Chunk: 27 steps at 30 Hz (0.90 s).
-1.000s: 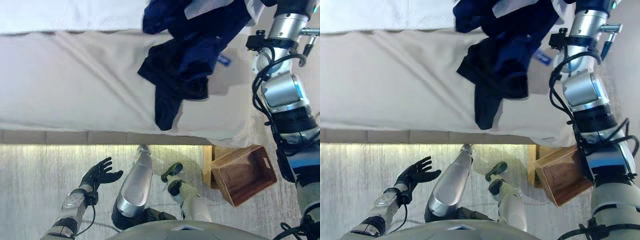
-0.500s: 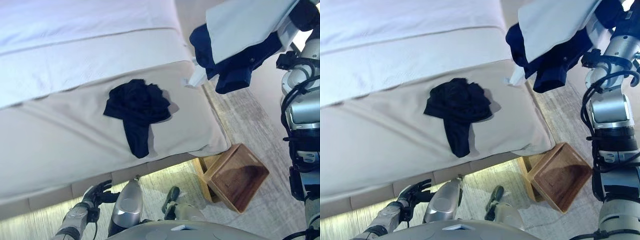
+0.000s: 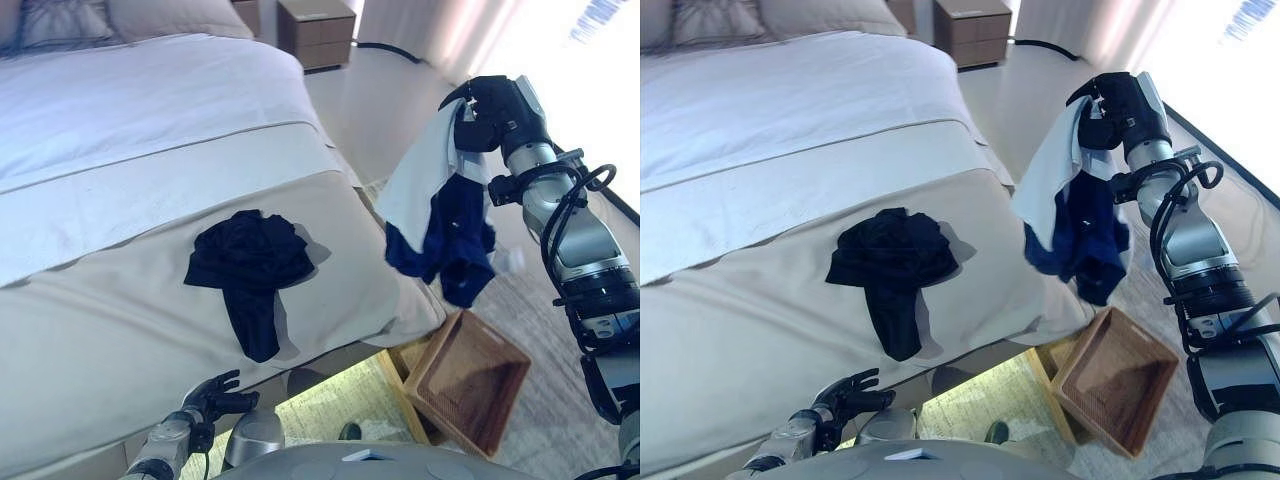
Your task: Pick up the clothes from the bed and place them into the basket
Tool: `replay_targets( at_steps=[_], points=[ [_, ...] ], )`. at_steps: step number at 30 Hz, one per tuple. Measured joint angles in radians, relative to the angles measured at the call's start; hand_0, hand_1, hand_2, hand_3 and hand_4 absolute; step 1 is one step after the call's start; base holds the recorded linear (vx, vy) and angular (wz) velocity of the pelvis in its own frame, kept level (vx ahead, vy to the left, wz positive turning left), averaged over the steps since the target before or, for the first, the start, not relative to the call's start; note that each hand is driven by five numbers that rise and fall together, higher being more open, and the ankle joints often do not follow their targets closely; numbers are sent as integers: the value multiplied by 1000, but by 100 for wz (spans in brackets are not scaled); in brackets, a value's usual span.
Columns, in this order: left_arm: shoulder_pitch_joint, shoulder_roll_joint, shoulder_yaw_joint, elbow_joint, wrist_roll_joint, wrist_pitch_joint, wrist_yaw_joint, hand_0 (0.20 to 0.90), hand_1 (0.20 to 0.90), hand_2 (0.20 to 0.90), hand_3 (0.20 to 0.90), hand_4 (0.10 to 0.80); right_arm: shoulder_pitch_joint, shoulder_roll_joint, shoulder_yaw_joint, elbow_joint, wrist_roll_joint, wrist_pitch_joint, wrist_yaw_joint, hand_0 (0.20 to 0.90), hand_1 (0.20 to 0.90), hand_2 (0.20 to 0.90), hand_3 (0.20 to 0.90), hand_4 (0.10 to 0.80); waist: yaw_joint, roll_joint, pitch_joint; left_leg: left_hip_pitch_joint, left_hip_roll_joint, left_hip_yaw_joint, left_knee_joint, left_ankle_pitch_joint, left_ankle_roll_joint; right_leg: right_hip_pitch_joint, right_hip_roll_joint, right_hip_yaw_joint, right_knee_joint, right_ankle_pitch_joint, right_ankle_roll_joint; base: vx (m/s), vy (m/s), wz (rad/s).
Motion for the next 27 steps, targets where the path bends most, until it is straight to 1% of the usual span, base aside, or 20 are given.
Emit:
replay_targets(
  at_steps=[4,6,8,10,12,14,15,16,18,20,23,26,27],
  points=[
    [-7,2,-1,2,1,5,1,900,900,900,900,800,-65,55,3,1,30,-15,-79,300,300,300,200,100,46,-2,-1,1,-15,-30,-1,2,1,18,-10,-31,0,-11,7,-11,51,29],
    [-8,13,0,16,2,9,2,900,900,900,900,800,-95,90,6,-2,29,-29,-126,300,300,300,200,100,67,-2,-1,1,-21,-33,-1,2,1,21,-15,-34,0,-12,7,-11,66,11],
    [-6,27,-1,34,17,31,2,900,900,900,900,800,-125,116,8,-4,28,-30,-176,300,300,300,200,100,78,-2,-1,-1,-30,-44,-2,1,-1,25,-23,-49,0,-12,7,-12,71,19],
    [20,35,-1,50,35,46,2,900,900,900,900,800,-136,117,8,-8,26,-30,-219,300,300,300,200,100,86,-2,-1,0,-36,-55,-7,0,-1,32,-32,-58,0,-13,8,-12,59,22],
    [51,37,-1,55,40,48,2,900,900,900,900,800,-142,116,7,-10,26,-30,-261,300,300,300,200,100,92,-2,-1,0,-48,-59,-8,0,-1,34,-44,-63,0,-13,8,-18,37,12],
    [77,39,0,60,44,52,0,900,900,900,900,800,-142,116,5,-11,27,-30,-281,300,300,300,200,100,90,-2,-1,-5,-58,-68,-8,0,-1,35,-53,-78,0,-13,9,-22,28,16],
    [82,39,-1,60,50,56,-1,900,900,900,900,800,-142,116,5,-11,27,-30,-278,314,314,314,216,116,89,-2,-1,-8,-62,-72,-8,0,-1,35,-56,-79,0,-13,9,-24,24,15],
    [85,38,-1,60,53,59,-3,900,900,900,900,800,-142,116,5,-11,26,-27,-270,540,540,540,480,380,89,-2,-1,-11,-65,-75,-8,-1,0,34,-58,-81,0,-13,9,-24,18,11],
    [87,38,-1,58,63,62,-7,900,900,900,900,800,-142,117,6,-12,26,-11,-223,900,900,900,900,800,90,-2,-1,-13,-66,-77,-8,-1,0,33,-60,-83,0,-13,9,-19,8,5],
    [85,38,-1,54,70,64,-13,900,900,900,900,800,-142,116,17,-12,26,41,-120,900,900,900,900,800,89,-2,-1,-13,-67,-77,-8,0,0,33,-60,-83,0,-13,9,0,0,0],
    [91,41,-1,36,77,68,-13,900,900,900,900,800,-141,107,72,-9,23,112,55,900,900,900,900,800,76,-2,-1,-12,-64,-78,-7,3,1,34,-56,-83,0,-13,9,0,0,0],
    [91,41,-1,36,77,71,-13,900,900,900,900,800,-139,94,124,2,2,156,196,900,900,900,900,800,75,-2,-1,-11,-63,-79,-7,6,2,35,-54,-84,0,-13,9,0,0,0],
    [91,41,-1,36,76,73,-13,900,900,900,900,800,-139,91,146,10,-18,161,261,900,900,900,900,800,76,-2,-2,-11,-62,-79,-7,8,4,35,-53,-85,0,-13,9,0,0,0]
  ],
)
